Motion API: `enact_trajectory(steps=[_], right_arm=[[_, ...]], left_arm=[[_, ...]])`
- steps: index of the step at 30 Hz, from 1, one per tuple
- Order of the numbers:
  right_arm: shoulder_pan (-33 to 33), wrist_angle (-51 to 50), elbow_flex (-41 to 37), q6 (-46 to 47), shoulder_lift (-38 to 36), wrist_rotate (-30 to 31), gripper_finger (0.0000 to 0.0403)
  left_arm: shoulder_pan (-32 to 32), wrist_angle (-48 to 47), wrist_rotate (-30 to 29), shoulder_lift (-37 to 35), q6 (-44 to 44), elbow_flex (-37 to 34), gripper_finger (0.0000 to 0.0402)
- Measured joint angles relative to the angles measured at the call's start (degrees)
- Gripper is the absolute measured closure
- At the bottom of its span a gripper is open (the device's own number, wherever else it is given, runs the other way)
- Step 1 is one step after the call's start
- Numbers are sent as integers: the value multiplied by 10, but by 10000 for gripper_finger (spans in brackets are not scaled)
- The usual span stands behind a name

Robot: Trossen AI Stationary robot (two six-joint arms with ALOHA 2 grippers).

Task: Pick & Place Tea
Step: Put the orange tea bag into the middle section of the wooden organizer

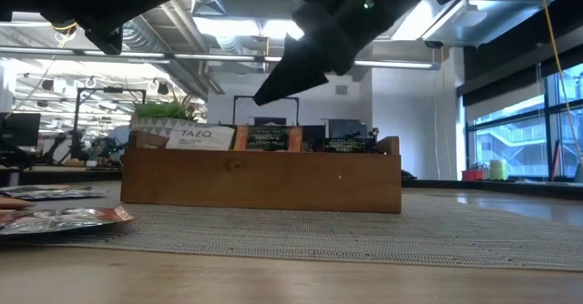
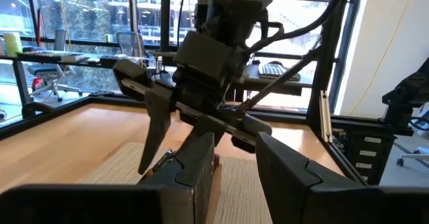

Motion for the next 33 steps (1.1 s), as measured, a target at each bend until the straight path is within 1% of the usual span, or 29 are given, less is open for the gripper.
enact_trajectory(steps=[3,8,11,14,16,17,19,21,22,24,27,29,30,31,33], right_arm=[[-9,-6,0,-7,0,0,298],[-22,-25,0,27,0,-5,298],[-23,-42,0,28,0,-6,298],[-19,-38,0,23,0,-7,298],[-9,-34,0,9,0,-6,298],[-2,-32,0,-2,0,-8,298],[10,-27,0,-8,0,-35,298],[20,-21,0,-11,0,-74,298],[23,-16,0,-11,0,-94,298],[30,-6,0,-11,0,-134,298],[41,14,0,-11,0,-190,298],[50,27,0,-16,0,-221,298],[55,34,0,-19,0,-232,298],[60,44,0,-21,3,-238,298],[72,63,0,-34,11,-243,298]], left_arm=[[0,0,0,0,0,0,294],[0,0,0,0,0,0,297],[0,0,0,0,0,0,297],[-1,0,3,0,-25,0,298],[-2,-2,34,0,-54,0,297],[-2,-7,65,0,-70,0,296],[-2,-43,131,0,-114,13,294],[-1,-125,166,0,-157,50,293],[-1,-195,169,0,-174,77,293],[0,-366,165,1,-222,136,293],[0,-629,166,1,-336,226,295],[-3,-763,165,4,-419,270,295],[-6,-806,165,5,-452,286,295],[-9,-829,165,7,-474,295,294],[-18,-836,172,14,-496,303,293]])
